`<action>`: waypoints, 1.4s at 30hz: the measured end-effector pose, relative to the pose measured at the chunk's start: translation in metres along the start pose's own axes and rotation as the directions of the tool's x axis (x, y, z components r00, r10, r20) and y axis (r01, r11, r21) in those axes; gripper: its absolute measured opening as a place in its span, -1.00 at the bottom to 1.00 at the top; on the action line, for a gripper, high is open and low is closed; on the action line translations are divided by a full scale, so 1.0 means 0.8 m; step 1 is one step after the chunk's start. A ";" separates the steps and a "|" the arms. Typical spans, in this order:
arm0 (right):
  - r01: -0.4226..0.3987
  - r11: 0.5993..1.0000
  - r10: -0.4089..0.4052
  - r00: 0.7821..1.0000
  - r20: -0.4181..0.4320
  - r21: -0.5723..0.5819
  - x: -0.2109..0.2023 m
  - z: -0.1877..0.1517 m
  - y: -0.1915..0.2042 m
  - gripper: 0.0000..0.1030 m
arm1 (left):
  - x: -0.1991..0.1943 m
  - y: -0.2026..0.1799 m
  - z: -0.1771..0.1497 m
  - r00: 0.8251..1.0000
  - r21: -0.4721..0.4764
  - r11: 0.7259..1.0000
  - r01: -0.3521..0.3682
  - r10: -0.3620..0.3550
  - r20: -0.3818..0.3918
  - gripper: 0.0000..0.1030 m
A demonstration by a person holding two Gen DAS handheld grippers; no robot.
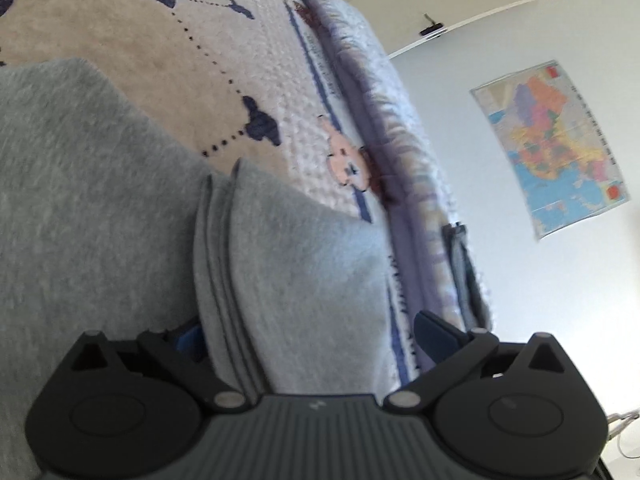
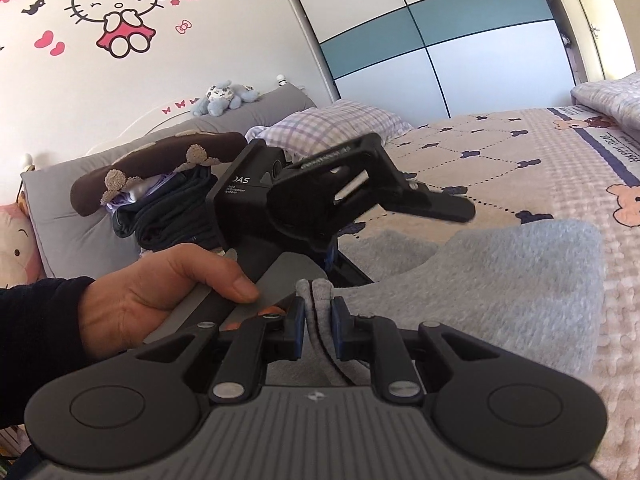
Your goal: Fold clothes
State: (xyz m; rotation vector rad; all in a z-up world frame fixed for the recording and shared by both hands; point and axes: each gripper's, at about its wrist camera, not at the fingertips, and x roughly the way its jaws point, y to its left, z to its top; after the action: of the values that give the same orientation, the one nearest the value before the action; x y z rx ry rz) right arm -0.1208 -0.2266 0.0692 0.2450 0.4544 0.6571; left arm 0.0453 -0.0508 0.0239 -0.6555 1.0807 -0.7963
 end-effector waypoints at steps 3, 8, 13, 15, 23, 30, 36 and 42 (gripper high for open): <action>0.010 1.000 -0.010 1.000 -0.012 0.000 -0.004 -0.004 -0.002 -0.69 | 0.008 0.007 -0.002 1.000 -0.028 1.000 0.001 -0.001 -0.007 0.99; 0.019 1.000 -0.019 1.000 -0.024 0.010 -0.012 -0.008 -0.006 -0.68 | 0.010 0.004 -0.008 1.000 0.011 1.000 -0.014 0.013 0.018 0.92; 0.021 1.000 -0.021 0.999 -0.032 0.000 -0.007 -0.006 -0.002 -0.66 | 0.006 0.010 -0.012 0.998 0.005 0.998 -0.059 0.059 0.031 -0.83; 0.023 1.000 -0.024 0.999 -0.033 -0.014 -0.004 -0.004 0.001 -0.65 | 0.001 0.011 -0.013 0.996 0.016 0.997 -0.070 0.070 0.047 -0.84; -0.028 0.999 0.027 0.999 -0.027 -0.039 0.006 0.011 0.013 -0.65 | -0.048 0.001 -0.004 0.983 0.085 0.989 -0.118 0.103 0.155 -0.84; -0.021 0.995 0.012 0.995 -0.099 -0.096 0.017 0.007 0.016 -0.55 | -0.056 0.047 -0.007 0.969 0.095 0.972 -0.215 0.201 0.143 -0.84; 0.154 0.987 -0.153 0.987 -0.043 0.036 -0.006 0.035 -0.058 -0.48 | -0.052 0.028 -0.007 0.968 0.167 0.959 -0.229 0.205 0.146 -0.83; 0.316 0.948 -0.306 0.938 -0.160 0.042 0.063 0.052 -0.140 -0.56 | -0.061 0.028 -0.017 0.962 0.162 0.955 -0.249 0.225 0.156 -0.83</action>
State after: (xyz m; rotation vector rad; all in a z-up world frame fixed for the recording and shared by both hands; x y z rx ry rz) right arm -0.0063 -0.2835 0.0489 0.1820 0.6475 0.3503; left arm 0.0251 0.0011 0.0261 -0.4109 0.9301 -0.6226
